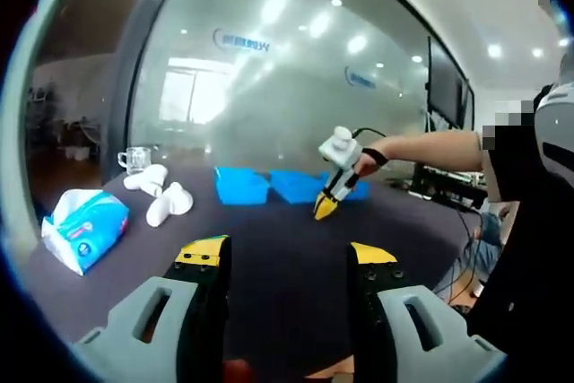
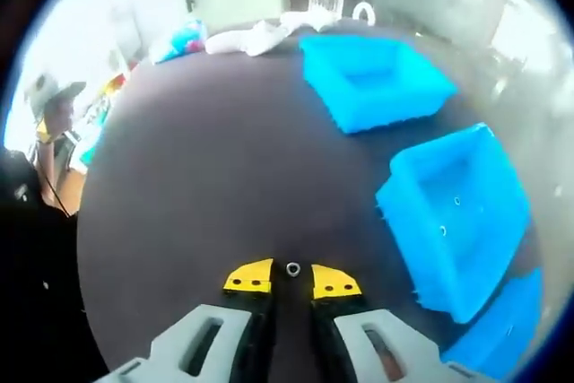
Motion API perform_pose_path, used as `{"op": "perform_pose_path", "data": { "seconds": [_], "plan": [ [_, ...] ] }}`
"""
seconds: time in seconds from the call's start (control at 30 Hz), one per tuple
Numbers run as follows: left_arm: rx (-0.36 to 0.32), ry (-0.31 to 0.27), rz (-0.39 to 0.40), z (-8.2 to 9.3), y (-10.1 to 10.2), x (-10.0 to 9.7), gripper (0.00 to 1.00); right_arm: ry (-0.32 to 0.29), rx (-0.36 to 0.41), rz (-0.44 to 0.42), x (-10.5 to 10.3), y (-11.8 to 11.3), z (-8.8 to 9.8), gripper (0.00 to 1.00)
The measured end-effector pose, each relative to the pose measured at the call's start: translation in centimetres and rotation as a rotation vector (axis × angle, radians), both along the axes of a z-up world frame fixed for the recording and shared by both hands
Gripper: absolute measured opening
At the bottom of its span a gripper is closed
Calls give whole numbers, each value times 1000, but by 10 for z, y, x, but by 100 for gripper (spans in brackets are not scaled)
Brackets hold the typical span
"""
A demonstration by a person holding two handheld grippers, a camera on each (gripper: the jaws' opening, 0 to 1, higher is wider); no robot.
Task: Sort the screws, nuts, and washers into the corresponding bins
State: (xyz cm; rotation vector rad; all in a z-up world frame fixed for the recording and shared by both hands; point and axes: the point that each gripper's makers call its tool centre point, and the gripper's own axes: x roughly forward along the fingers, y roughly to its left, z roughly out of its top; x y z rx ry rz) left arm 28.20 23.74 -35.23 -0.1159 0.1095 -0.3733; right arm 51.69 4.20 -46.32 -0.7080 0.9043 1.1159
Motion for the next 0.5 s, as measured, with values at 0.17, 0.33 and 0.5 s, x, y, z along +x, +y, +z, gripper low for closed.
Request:
{"op": "perform_pose_path", "data": {
  "seconds": [0.17,0.33,0.5],
  "plan": [
    [-3,-1,0,0,1,0,51,2,-7,12,-5,1,1,3],
    [-6,-3,0,1,1,-1,51,-22,-25,27,-6,1,1,2],
    [-6,-6,-2,2,1,-1,51,-19,-12,26,-9,0,3,2]
  ]
}}
